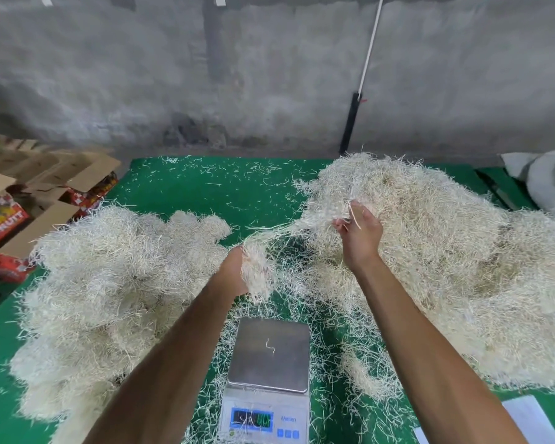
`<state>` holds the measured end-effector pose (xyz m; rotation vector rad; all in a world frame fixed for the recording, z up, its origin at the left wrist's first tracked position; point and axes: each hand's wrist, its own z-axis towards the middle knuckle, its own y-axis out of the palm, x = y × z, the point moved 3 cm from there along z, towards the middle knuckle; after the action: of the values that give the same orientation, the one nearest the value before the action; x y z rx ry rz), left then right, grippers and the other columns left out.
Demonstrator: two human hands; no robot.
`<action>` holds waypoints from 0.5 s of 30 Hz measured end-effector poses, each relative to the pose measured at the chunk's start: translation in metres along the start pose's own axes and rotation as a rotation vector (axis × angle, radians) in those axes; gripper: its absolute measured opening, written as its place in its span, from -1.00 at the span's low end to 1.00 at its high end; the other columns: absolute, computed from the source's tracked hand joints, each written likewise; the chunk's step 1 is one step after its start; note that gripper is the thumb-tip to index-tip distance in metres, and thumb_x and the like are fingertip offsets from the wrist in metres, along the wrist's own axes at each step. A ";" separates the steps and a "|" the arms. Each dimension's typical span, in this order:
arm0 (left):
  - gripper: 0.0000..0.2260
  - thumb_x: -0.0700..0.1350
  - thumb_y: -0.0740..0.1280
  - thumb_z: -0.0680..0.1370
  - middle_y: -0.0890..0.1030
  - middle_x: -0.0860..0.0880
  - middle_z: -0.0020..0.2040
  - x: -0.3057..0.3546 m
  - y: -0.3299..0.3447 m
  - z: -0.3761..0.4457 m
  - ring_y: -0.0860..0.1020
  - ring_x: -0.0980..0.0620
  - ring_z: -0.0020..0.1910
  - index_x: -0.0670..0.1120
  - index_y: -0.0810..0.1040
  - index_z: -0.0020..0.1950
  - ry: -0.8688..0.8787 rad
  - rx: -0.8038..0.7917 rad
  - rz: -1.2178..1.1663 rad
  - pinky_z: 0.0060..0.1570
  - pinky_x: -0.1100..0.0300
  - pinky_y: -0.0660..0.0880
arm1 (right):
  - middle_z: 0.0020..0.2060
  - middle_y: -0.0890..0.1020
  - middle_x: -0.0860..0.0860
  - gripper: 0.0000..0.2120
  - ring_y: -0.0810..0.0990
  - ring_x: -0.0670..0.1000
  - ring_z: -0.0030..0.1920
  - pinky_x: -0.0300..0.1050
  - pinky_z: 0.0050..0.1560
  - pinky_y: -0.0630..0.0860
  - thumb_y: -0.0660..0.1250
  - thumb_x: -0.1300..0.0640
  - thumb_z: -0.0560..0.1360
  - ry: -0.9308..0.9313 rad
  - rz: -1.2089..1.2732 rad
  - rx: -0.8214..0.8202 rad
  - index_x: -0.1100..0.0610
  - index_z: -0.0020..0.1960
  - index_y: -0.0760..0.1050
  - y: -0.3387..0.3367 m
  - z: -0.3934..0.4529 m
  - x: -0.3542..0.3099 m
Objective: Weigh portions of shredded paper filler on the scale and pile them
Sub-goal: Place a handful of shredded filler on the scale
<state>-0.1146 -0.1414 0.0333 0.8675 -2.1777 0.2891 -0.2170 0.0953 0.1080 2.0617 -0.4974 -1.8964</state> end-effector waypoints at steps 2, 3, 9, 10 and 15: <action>-0.43 0.04 0.16 0.67 0.15 -0.21 0.60 0.005 0.002 -0.001 0.18 -0.29 0.55 -0.12 0.12 0.62 -0.017 0.005 -0.119 0.48 -0.20 0.23 | -0.05 0.56 -0.09 -0.74 0.53 -0.13 -0.11 -0.30 0.13 0.59 0.23 0.14 0.71 0.011 -0.272 0.026 0.24 0.32 0.53 -0.004 0.001 0.013; -0.45 -0.01 0.14 0.68 0.08 -0.22 0.61 0.007 0.004 -0.003 0.13 -0.31 0.56 -0.13 0.08 0.63 -0.014 -0.004 -0.157 0.50 -0.20 0.21 | 0.08 0.57 -0.05 -0.65 0.56 -0.10 0.03 -0.21 0.32 0.52 0.20 0.14 0.72 0.009 -0.357 0.034 0.24 0.46 0.44 -0.006 0.001 0.019; -0.47 -0.40 0.44 0.47 0.52 -0.25 0.14 0.006 0.011 -0.003 0.57 -0.14 0.14 -0.20 0.34 0.39 0.060 -0.001 0.020 0.11 0.02 0.63 | -0.21 0.49 0.02 -0.81 0.41 -0.04 -0.38 -0.23 -0.43 0.42 0.16 0.16 0.71 0.005 -0.521 -0.090 0.15 0.01 0.50 -0.012 -0.022 0.045; -0.47 -0.43 0.43 0.46 0.54 -0.22 0.09 0.010 0.006 -0.001 0.60 -0.11 0.07 -0.22 0.35 0.37 0.074 0.005 0.080 -0.05 0.16 0.66 | -0.24 0.51 0.01 -0.78 0.45 -0.03 -0.37 -0.21 -0.40 0.49 0.19 0.12 0.71 -0.037 -0.607 -0.128 0.16 -0.04 0.50 -0.017 -0.022 0.046; -0.52 -0.24 0.19 0.67 0.39 -0.27 0.45 0.056 -0.044 0.007 0.47 -0.29 0.31 -0.20 0.16 0.58 0.221 0.165 -0.146 0.25 0.05 0.54 | -0.28 0.59 -0.03 -0.68 0.52 -0.15 -0.37 -0.16 -0.20 0.45 0.19 0.01 0.73 -0.221 -0.951 -0.224 0.06 -0.15 0.52 -0.066 -0.005 0.022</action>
<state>-0.1164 -0.2045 0.0669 1.0299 -1.8959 0.4736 -0.2071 0.1449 0.0596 2.1071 0.7798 -2.5075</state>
